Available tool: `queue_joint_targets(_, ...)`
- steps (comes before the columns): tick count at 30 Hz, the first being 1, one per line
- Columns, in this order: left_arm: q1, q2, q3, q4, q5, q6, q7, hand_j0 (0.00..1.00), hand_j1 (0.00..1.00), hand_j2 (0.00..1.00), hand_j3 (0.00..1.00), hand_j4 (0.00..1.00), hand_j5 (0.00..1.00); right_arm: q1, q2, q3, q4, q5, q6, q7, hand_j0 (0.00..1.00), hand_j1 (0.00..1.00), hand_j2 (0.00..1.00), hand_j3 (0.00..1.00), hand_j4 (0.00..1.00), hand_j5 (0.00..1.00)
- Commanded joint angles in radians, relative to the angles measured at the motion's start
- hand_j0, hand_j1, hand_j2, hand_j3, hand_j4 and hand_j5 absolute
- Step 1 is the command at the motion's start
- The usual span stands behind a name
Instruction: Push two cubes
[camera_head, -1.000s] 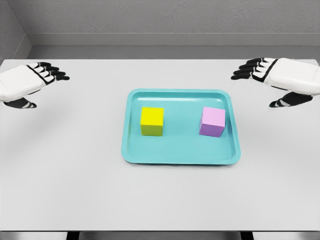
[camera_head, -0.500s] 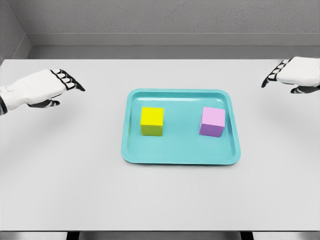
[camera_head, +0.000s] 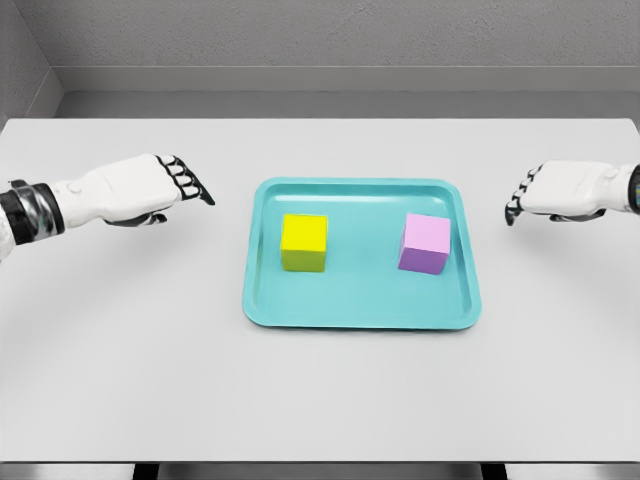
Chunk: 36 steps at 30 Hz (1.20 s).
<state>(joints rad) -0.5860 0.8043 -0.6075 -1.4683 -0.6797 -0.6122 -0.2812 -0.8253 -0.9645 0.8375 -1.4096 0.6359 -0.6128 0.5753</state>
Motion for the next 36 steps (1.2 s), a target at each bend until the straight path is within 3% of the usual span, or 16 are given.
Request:
queue_joint_targets(1, 0.0, -0.011, -0.026, -0.018, 0.005, 0.001, 0.0, 0.77, 0.77, 0.77, 0.77, 0.77, 0.77, 0.0, -0.003, 0.0, -0.017, -0.002, 0.002, 0.0, 0.65, 0.65, 0.65, 0.65, 0.65, 0.65)
queue_joint_targets(4, 0.0, -0.017, -0.035, -0.026, 0.003, 0.001, 0.0, 0.77, 0.77, 0.77, 0.77, 0.77, 0.77, -0.002, -0.003, -0.003, -0.025, -0.012, 0.002, 0.0, 0.65, 0.65, 0.65, 0.65, 0.65, 0.65)
queue_joint_targets(6, -0.002, -0.019, -0.052, -0.026, 0.003, 0.001, 0.0, 0.77, 0.77, 0.77, 0.77, 0.77, 0.77, 0.0, -0.011, 0.0, -0.08, -0.01, 0.002, 0.0, 0.65, 0.65, 0.65, 0.65, 0.65, 0.65)
queue_joint_targets(13, -0.002, -0.039, -0.086, -0.017, -0.001, 0.001, -0.016, 0.77, 0.77, 0.77, 0.77, 0.77, 0.77, 0.005, 0.0, 0.0, -0.092, -0.013, 0.002, 0.001, 0.65, 0.65, 0.65, 0.65, 0.65, 0.65)
queue_joint_targets(16, 0.0, -0.047, -0.092, -0.017, -0.001, 0.001, -0.016, 0.77, 0.77, 0.77, 0.77, 0.77, 0.77, 0.018, -0.011, 0.002, -0.16, -0.008, 0.002, 0.001, 0.65, 0.65, 0.65, 0.65, 0.65, 0.65)
queue_joint_targets(33, -0.018, -0.093, -0.1, -0.023, 0.0, 0.001, -0.023, 0.77, 0.77, 0.77, 0.77, 0.77, 0.77, 0.043, 0.035, 0.014, -0.16, -0.001, 0.002, 0.001, 0.65, 0.65, 0.65, 0.65, 0.65, 0.65)
queue_joint_targets(36, -0.021, -0.096, -0.1, -0.024, 0.0, 0.001, -0.033, 0.7, 0.7, 0.7, 0.7, 0.7, 0.7, 0.046, 0.036, 0.014, -0.155, 0.005, 0.002, 0.001, 0.65, 0.65, 0.65, 0.65, 0.65, 0.65)
